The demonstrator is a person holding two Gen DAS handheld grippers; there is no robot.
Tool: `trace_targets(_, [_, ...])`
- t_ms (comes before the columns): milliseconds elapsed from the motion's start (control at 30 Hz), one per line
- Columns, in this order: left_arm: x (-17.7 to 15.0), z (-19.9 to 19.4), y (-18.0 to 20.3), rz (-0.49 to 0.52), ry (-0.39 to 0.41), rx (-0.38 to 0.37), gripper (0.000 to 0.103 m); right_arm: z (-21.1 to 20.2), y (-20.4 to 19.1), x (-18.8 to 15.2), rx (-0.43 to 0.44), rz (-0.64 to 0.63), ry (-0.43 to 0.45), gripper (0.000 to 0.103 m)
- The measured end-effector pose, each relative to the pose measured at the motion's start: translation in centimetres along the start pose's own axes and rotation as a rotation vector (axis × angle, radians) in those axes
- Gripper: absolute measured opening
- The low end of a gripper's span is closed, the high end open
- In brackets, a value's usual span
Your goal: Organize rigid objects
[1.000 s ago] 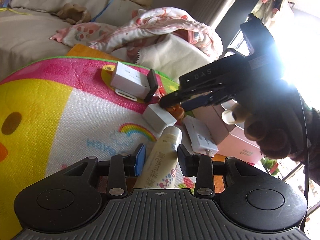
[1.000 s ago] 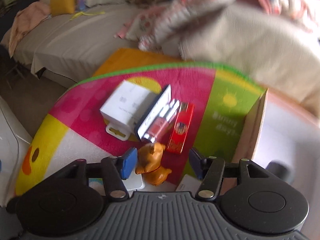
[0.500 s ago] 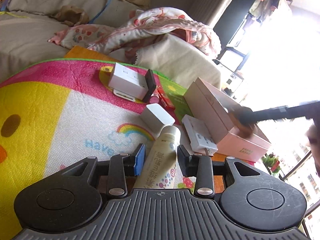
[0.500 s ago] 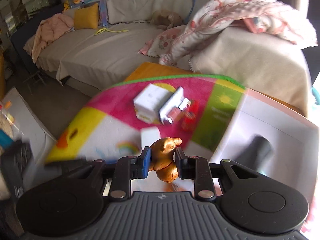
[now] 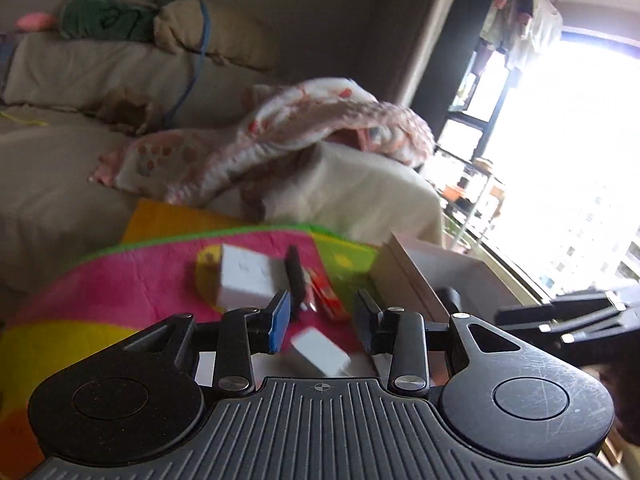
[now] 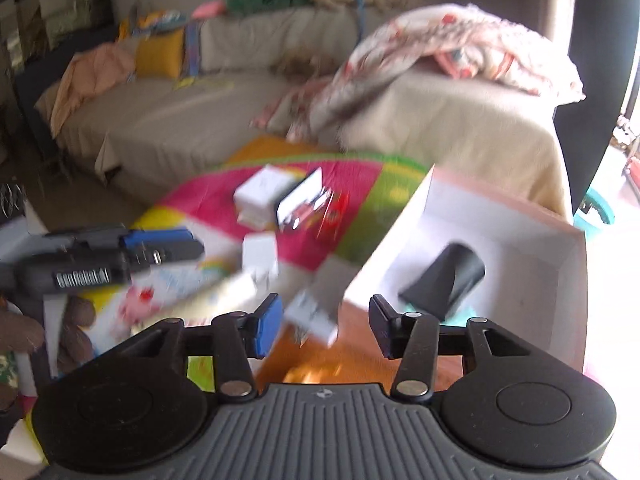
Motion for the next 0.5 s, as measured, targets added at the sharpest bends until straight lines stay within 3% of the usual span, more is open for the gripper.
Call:
trace_targets(67, [1.4,3.0,-2.2,-0.038,0.011,0.077,0.039,1.9,-0.2,1.0,-0.001,0.024,0.007,0.048])
trace_targets(167, [2.0,7.4,-5.6,-0.116,-0.036,0.153,0.039,5.7,0.0,4.0,0.001,0.082,-0.008,0.048])
trace_targets(233, [1.7,9.8,-7.3,-0.156,-0.082,0.175,0.039,9.5,-0.1,6.3,-0.003,0.084,-0.049,0.058])
trace_targets(400, [-0.4,12.3,-8.1,-0.144,-0.165,0.12,0.039,19.6,1.2,9.1,-0.08,0.142,-0.17,0.061])
trace_targets(500, [-1.1,12.3,-8.0,-0.145,-0.15,0.076,0.042,23.6,2.1,8.5,-0.091,0.193,-0.236,0.061])
Point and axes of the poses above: each gripper's, at about its wrist camera, not at the fingertips, and z roughly the way its jaws point, y to its right, x to its top, the point moved 6 cm from there along z, roughly the way its jaws point, and after that the axes turned 11 degrees about y, right-handed, at the moved point
